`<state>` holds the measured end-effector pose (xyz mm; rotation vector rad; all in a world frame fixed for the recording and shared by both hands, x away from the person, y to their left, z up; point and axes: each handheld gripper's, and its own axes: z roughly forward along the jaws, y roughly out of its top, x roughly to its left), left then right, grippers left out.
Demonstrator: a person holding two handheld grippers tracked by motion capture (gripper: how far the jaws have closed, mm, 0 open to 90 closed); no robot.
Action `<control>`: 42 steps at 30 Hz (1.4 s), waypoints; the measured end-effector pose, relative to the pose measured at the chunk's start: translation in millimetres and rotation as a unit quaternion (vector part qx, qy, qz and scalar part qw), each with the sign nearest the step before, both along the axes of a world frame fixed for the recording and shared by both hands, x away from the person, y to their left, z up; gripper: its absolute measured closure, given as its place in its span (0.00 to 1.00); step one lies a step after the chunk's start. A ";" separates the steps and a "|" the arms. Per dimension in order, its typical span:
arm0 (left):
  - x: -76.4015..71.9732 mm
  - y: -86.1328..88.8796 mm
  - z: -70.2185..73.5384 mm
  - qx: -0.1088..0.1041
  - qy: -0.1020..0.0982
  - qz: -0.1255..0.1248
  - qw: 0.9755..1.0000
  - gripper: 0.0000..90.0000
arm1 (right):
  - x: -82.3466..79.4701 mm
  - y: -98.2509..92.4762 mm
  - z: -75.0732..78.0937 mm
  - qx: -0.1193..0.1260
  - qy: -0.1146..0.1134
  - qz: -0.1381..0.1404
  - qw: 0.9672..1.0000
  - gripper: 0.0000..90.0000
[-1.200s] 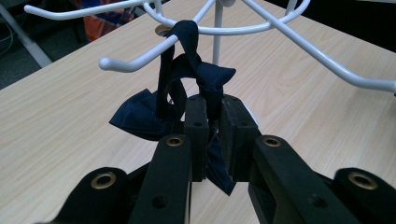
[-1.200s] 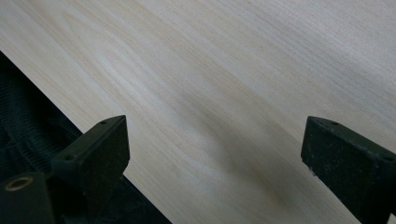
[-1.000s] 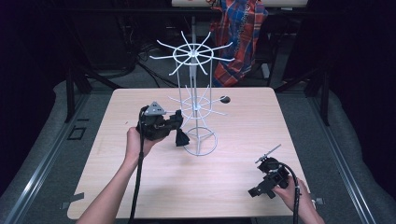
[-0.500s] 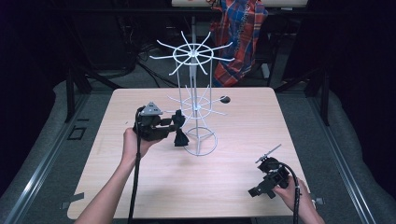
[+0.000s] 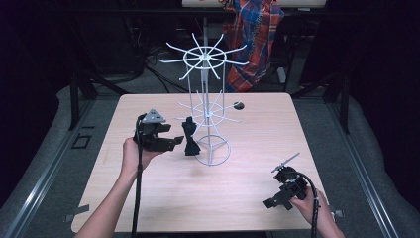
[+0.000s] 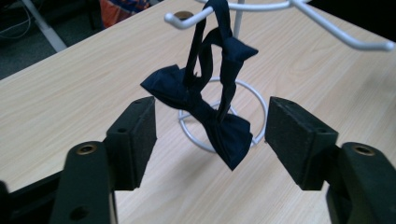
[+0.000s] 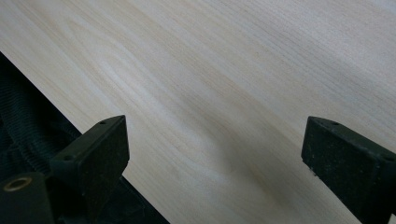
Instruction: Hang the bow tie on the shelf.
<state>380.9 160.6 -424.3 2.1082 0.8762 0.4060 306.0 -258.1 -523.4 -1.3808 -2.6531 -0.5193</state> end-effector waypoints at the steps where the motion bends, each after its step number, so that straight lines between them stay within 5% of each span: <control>1: -1.0 1.2 0.2 0.002 0.003 0.000 1.000 0.35 | -0.2 0.2 0.0 0.001 -0.001 0.000 1.000 0.08; 10: -17.5 11.6 5.4 0.016 0.019 0.016 1.000 0.20 | 0.5 -0.1 0.8 -0.004 0.002 0.007 1.000 0.08; 17: -31.3 28.1 -3.5 0.040 0.036 0.045 0.998 0.16 | -0.8 1.0 1.7 -0.005 -0.002 0.005 1.000 0.08; 31: -58.0 53.2 -32.1 0.085 0.083 0.074 0.990 0.08 | -1.4 2.9 0.5 -0.001 -0.001 0.000 1.000 0.08; 35: -62.2 55.3 -48.4 0.111 0.106 0.069 0.986 0.06 | -1.0 3.3 -1.0 -0.004 0.001 -0.002 1.000 0.08; 42: -74.2 63.7 -61.9 0.124 0.130 0.080 0.981 0.01 | -2.1 4.7 0.3 -0.004 0.000 0.001 1.000 0.08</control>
